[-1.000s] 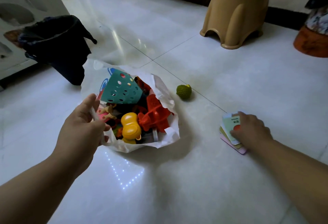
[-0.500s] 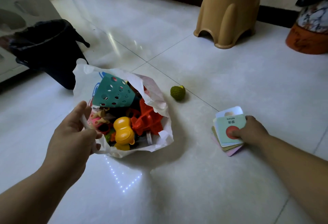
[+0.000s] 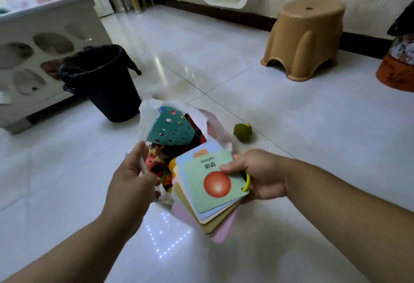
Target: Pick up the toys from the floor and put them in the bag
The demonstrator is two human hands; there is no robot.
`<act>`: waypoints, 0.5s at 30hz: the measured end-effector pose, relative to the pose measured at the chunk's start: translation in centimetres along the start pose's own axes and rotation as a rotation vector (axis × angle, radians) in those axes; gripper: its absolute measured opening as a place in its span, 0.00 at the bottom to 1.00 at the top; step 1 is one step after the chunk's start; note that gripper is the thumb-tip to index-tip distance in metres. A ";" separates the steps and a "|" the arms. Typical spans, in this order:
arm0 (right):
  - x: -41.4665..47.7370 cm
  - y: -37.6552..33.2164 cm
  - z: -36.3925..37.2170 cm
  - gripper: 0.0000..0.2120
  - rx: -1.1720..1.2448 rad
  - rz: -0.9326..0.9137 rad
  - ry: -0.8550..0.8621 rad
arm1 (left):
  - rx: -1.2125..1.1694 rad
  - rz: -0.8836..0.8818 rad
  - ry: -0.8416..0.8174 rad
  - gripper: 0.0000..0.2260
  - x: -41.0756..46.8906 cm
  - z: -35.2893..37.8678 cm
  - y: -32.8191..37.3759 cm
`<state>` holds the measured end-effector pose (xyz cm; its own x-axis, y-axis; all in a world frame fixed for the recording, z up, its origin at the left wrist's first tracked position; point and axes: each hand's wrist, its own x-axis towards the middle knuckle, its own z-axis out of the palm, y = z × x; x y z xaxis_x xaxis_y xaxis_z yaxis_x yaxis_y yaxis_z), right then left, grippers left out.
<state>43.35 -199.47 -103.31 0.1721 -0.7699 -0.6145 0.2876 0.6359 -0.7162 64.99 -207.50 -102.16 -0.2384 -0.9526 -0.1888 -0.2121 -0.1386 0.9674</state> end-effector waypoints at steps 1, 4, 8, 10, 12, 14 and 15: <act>0.9 0.0 1.3 0.10 0.029 0.065 -0.020 | -0.001 0.001 0.001 0.37 -0.1 -0.1 0.1; 4.4 0.0 3.5 0.11 0.214 0.124 0.066 | -0.003 -0.004 0.037 0.36 0.1 -0.8 0.5; 8.4 -1.2 4.2 0.10 0.530 -0.050 0.327 | -0.014 -0.039 0.039 0.37 0.7 -1.5 0.7; 9.7 -2.1 4.8 0.10 0.586 -0.158 0.413 | -0.018 -0.041 0.006 0.37 0.7 -1.3 0.7; 11.2 -2.5 5.8 0.11 0.595 -0.218 0.427 | -0.025 -0.039 -0.022 0.37 0.7 -0.9 0.7; 12.6 -2.6 7.4 0.15 0.563 -0.244 0.442 | -0.039 -0.038 -0.032 0.36 0.8 -0.6 0.7; 13.2 -2.4 8.4 0.15 0.508 -0.264 0.476 | -0.047 -0.032 -0.030 0.36 1.0 -0.5 0.7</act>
<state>52.85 -211.63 -106.94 -0.3566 -0.7137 -0.6029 0.6827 0.2414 -0.6896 65.11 -208.67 -101.59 -0.2605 -0.9390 -0.2243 -0.1757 -0.1823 0.9674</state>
